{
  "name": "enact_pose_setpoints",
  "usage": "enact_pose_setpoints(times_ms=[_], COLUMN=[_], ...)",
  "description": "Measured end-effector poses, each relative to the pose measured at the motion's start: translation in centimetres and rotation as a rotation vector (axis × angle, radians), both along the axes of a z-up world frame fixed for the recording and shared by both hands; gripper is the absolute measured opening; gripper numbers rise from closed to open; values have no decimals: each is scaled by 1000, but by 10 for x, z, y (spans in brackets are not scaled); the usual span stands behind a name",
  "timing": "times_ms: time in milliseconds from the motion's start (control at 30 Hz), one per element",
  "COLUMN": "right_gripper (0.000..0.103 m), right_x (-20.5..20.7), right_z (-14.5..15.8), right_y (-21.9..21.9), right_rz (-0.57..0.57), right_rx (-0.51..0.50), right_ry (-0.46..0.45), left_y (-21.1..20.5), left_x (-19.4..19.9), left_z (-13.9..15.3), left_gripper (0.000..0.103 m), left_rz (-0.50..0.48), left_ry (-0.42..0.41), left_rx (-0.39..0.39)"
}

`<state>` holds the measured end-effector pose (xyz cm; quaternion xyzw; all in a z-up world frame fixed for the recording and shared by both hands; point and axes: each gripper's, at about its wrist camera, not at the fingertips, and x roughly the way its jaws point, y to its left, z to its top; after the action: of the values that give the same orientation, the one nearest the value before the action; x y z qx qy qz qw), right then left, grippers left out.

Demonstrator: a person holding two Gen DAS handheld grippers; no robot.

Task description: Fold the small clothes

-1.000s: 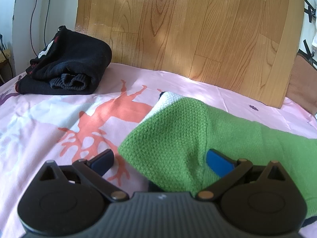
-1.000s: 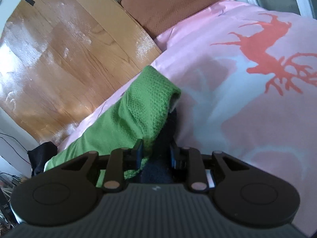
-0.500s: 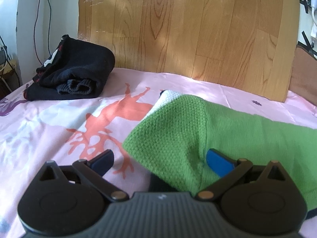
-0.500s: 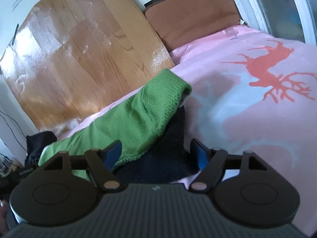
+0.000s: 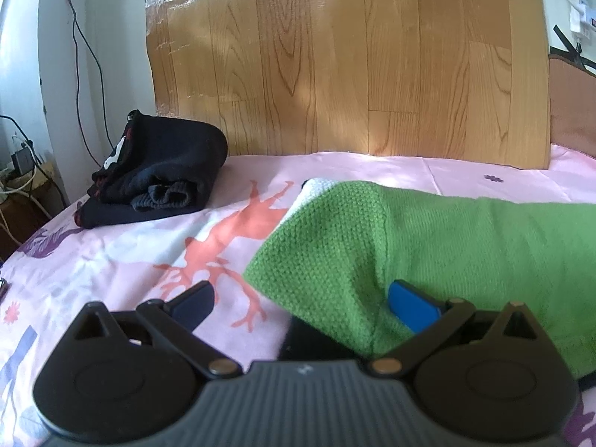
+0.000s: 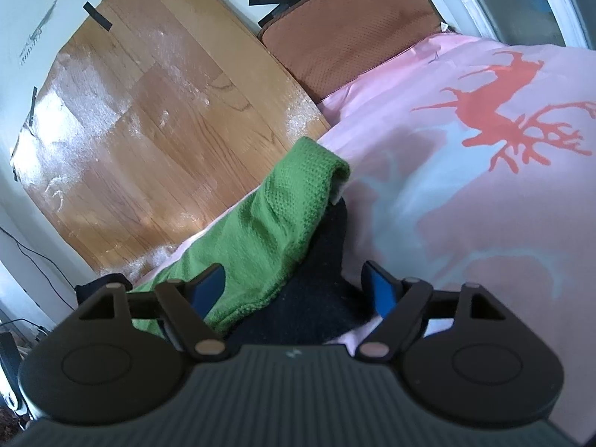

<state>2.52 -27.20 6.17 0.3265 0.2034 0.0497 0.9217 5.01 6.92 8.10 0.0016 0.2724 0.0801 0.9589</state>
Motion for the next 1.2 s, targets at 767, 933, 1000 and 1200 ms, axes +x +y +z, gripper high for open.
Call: enact_pose_setpoints(times_ms=[767,933,1000,1200], right_gripper=[93,63,37,24], right_x=[8,28,38,35], right_z=[0,3,2,41], right_y=[0,7,11,22], right_rz=[0,9,27,58], right_rx=[-9,-73,-96,-68], right_ry=[5,51,90,8], left_y=[41,53,54,63], left_x=[-17,-18,-21,-27], left_z=[3,6,6,8], left_gripper=[103,99,96,91], left_rz=[4,10,4,10], left_ry=[-118,-148,-167,-219], left_rx=[-222,-299,-305,-363])
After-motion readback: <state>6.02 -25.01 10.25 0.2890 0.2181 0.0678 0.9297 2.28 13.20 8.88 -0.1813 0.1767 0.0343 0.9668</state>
